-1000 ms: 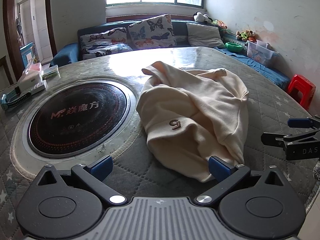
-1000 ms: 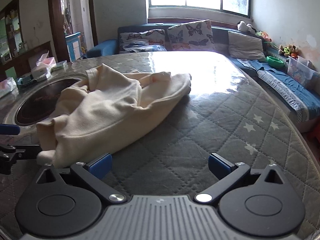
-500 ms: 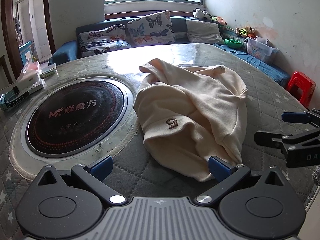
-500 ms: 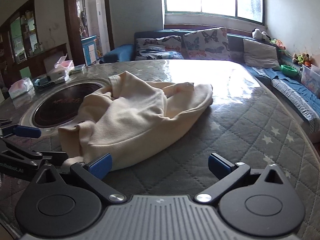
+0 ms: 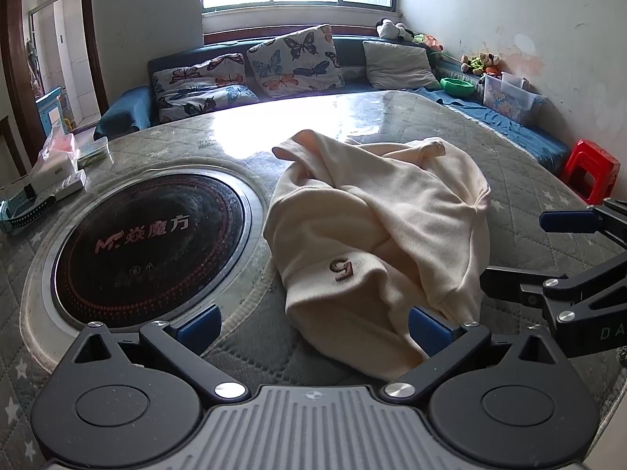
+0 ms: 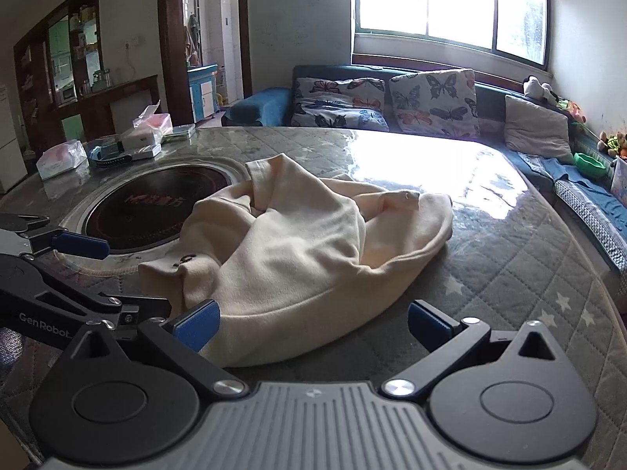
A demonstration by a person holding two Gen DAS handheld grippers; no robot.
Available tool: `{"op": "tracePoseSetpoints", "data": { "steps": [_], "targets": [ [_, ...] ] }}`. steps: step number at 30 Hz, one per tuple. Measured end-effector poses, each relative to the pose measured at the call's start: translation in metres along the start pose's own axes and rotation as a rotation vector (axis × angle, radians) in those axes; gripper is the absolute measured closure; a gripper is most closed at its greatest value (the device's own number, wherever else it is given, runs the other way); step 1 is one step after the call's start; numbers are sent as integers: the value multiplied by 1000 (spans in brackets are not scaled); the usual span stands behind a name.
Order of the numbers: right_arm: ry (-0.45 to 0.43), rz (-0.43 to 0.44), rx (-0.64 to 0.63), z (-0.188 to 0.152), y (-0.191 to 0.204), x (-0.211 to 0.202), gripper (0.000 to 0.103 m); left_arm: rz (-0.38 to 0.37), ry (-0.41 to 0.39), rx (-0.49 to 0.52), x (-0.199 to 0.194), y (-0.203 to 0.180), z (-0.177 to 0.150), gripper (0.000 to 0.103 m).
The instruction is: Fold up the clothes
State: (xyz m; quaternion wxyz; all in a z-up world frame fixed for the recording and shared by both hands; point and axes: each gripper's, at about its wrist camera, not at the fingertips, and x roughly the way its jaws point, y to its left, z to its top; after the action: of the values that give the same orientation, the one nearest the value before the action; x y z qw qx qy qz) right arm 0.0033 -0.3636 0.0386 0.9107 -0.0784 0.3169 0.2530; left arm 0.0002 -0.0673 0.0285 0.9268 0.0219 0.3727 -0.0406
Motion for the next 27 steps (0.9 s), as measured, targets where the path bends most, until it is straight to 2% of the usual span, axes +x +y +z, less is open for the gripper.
{"op": "tracePoseSetpoints", "data": {
  "steps": [27],
  "targets": [
    [-26,32,-63,40,2,34,1,28,18,22,33,20,30,0]
  ]
}}
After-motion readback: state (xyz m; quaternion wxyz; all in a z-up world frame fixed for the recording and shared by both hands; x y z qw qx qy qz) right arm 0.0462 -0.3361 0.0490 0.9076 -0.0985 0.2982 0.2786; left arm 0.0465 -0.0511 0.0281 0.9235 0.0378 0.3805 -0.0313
